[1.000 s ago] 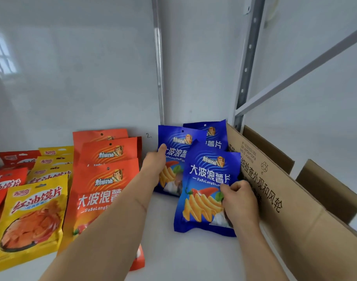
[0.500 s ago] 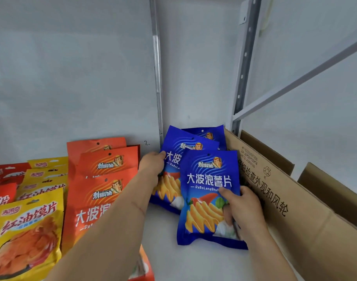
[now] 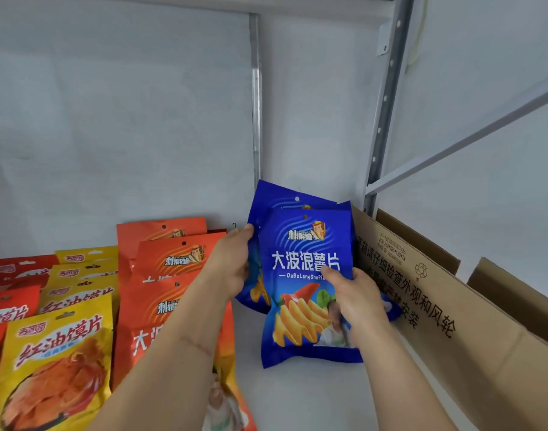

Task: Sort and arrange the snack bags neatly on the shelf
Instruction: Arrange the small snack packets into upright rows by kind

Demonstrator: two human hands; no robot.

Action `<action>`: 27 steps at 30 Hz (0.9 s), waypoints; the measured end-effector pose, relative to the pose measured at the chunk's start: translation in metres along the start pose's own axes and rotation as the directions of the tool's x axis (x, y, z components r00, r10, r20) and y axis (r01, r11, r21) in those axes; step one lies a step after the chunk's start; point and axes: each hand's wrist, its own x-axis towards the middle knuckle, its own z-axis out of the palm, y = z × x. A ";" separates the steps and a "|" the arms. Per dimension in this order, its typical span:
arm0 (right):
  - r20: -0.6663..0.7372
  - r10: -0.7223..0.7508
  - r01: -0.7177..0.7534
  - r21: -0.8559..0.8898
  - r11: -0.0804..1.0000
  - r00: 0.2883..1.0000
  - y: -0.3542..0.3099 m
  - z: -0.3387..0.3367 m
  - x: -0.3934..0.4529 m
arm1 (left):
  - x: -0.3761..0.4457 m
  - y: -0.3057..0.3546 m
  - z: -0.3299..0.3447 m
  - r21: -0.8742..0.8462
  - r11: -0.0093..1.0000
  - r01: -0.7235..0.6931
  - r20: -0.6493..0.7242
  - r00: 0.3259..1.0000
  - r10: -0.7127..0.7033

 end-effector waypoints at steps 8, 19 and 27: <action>0.089 0.015 -0.023 0.088 0.996 0.996 -0.003 0.012 0.000 | -0.012 -0.008 -0.001 -0.047 0.995 -0.084 -0.045 0.996 0.082; -0.018 0.063 -0.061 0.086 0.994 0.998 0.002 0.028 0.004 | -0.024 -0.012 -0.005 0.064 0.994 -0.085 0.175 0.982 0.072; 0.012 -0.021 0.021 0.031 0.999 1.000 -0.006 0.028 -0.003 | -0.018 -0.014 -0.010 0.093 0.993 -0.074 0.036 0.997 0.071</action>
